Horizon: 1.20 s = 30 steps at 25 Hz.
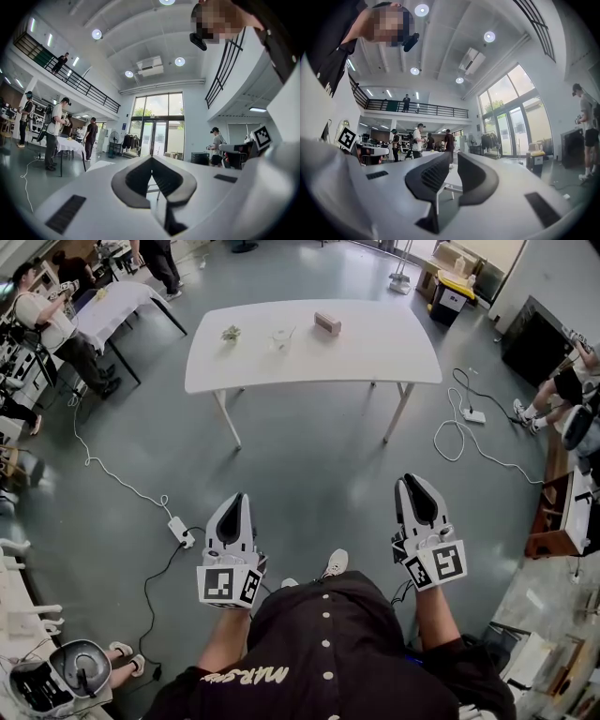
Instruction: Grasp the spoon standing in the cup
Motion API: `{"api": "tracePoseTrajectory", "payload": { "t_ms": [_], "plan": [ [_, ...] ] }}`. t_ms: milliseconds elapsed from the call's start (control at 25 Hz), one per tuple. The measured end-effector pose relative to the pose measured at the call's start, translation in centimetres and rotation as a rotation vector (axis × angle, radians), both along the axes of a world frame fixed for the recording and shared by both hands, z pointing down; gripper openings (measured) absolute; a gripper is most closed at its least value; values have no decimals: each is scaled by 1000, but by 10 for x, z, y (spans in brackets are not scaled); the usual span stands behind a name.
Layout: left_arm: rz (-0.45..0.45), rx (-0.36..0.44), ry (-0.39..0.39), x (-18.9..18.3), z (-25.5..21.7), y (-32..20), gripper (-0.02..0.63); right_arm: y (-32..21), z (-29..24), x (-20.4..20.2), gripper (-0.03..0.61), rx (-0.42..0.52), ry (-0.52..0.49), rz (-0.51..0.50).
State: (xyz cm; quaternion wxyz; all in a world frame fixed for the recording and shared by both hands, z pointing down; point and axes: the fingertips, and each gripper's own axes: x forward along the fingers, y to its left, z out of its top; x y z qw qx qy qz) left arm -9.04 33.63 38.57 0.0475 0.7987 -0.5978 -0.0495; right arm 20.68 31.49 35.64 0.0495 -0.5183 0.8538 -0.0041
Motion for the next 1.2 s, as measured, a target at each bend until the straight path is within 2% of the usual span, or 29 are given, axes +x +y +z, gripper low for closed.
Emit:
{"api": "tracePoseTrajectory", "payload": {
  "t_ms": [400, 1000, 1200],
  "plan": [
    [-16, -8, -6, -2, 1, -2, 9, -8, 3, -7, 111, -10, 3, -42],
    [-33, -17, -8, 11, 6, -9, 9, -20, 10, -2, 263, -26, 0, -95],
    [-37, -17, -10, 20, 5, -16, 9, -31, 12, 4, 285, -32, 0, -109]
  ]
}}
